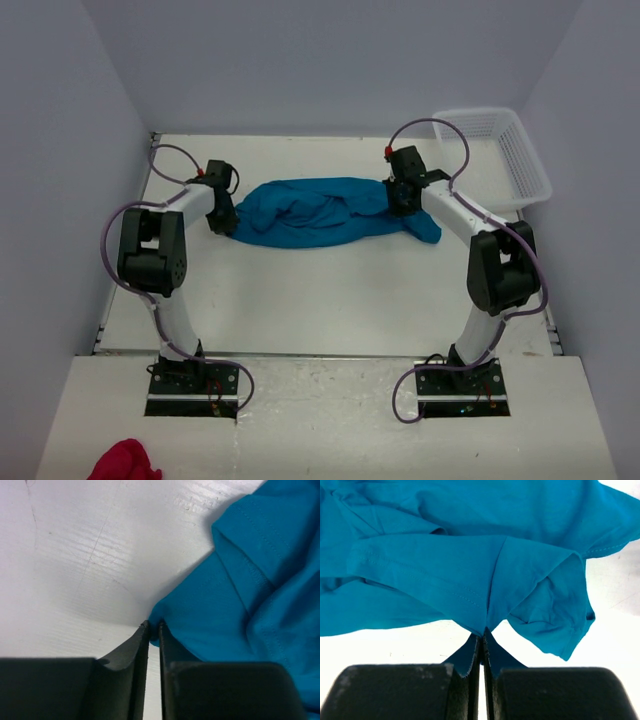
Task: Fold and stack the t-shirts
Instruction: Flatten out the tshirt
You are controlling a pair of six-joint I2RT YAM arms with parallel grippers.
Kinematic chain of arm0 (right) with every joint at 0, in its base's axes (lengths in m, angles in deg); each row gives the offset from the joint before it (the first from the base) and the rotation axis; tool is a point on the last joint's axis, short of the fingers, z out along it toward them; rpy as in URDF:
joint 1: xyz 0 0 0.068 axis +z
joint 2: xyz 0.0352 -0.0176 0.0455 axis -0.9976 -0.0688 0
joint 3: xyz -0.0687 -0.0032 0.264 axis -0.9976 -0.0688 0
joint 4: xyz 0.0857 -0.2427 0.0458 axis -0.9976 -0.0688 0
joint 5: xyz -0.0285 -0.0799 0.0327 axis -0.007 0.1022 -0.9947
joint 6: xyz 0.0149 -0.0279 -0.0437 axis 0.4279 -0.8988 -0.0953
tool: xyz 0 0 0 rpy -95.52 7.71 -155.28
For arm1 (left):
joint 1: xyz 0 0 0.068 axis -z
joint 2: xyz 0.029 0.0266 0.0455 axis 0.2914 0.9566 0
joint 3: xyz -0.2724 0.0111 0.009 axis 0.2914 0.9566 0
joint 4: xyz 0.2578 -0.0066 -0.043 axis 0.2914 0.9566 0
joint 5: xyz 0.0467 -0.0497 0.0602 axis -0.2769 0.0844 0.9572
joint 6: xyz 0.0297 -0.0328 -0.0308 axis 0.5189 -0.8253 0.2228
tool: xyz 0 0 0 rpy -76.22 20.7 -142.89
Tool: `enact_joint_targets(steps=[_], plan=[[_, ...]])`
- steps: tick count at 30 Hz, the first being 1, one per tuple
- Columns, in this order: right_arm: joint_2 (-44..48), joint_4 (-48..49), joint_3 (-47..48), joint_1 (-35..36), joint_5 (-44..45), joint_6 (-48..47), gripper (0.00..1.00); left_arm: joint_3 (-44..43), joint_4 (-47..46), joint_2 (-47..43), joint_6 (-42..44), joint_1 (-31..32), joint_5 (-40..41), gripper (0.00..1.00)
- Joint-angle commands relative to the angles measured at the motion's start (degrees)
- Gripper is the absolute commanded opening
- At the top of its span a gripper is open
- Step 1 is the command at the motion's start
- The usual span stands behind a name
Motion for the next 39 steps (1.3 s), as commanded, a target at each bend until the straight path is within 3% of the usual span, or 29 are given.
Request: enact_joint_targets(steps=[1,3,8,17,20,26,33,39], plan=[[2.8,1.4,-0.4,0.2,-1.0,0.7,0.0,1.9,-0.5,5.6,-0.9,0.2,0.6,0.09],[2.8,1.5,-0.6,0.2,-1.0,0.7,0.0,1.9,-0.5,5.5,-0.8,0.1,0.5,0.0],[3.4,1.5,-0.7,0.1,0.2,1.2,0.0,1.9,0.0,2.0,-0.1,0.2,0.0,0.0],[8.9,-1.0,2.9,-0.7,6.7,2.5,0.0,0.6,2.3,-23.8,3.3,1.0,-3.9,0.0],[12.0,-3.2,6.7,-0.9,8.7,2.0,0.0,-3.8,4.2,-32.2,4.9,1.0,-6.3,0.0],[15.9,-10.4,19.4,-1.2,12.7,-0.2,0.0,-14.8,6.5,-37.9,8.0,1.0,-9.6,0.0],[18.9,-18.7,39.4,-2.0,15.4,-3.8,0.0,-29.0,11.2,-38.9,9.7,1.0,-9.6,0.0],[26.4,-19.6,42.5,-2.0,12.7,-3.6,0.0,-38.6,13.3,-39.6,11.1,1.0,-11.5,0.0]])
